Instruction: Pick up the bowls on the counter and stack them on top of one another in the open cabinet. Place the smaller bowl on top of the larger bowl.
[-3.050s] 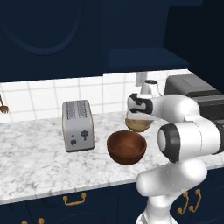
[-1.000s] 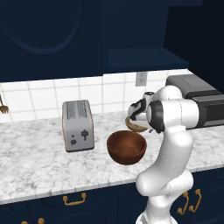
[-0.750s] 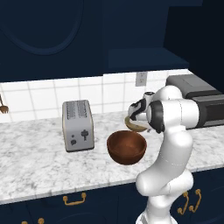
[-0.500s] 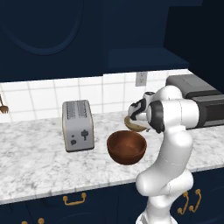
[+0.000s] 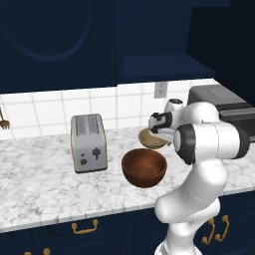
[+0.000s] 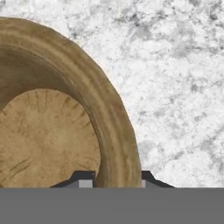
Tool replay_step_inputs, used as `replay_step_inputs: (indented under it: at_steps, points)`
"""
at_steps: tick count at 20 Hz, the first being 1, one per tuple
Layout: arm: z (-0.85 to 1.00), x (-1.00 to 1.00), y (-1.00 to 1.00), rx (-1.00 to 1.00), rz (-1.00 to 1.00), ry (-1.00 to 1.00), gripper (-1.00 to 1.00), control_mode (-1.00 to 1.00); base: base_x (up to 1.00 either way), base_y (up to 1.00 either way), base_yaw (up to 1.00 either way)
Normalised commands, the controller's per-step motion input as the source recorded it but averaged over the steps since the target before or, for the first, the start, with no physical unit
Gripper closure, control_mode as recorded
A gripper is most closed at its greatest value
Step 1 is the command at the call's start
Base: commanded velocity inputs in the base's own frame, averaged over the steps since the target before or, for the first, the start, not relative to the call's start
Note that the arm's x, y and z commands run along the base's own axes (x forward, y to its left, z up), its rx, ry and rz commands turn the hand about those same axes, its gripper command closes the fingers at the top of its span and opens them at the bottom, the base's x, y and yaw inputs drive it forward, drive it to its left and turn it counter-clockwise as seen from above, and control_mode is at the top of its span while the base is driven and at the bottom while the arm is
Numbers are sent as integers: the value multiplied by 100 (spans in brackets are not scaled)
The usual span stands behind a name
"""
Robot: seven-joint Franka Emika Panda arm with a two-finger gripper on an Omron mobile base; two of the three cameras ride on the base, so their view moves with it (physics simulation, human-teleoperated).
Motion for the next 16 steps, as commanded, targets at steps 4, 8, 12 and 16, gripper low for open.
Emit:
replay_step_inputs:
  at_steps: [4, 8, 12, 16]
  points:
    - [44, -41, 2, 0, 0, -9, 100, -100, 0, 0, 0]
    - [52, -21, 0, 0, 0, -11, 100, -100, 0, 0, 0]
    - [54, -31, 0, 1, 0, -4, 100, -100, 0, 0, 0]
    - [25, -81, 0, 0, 2, 0, 100, -100, 0, 0, 0]
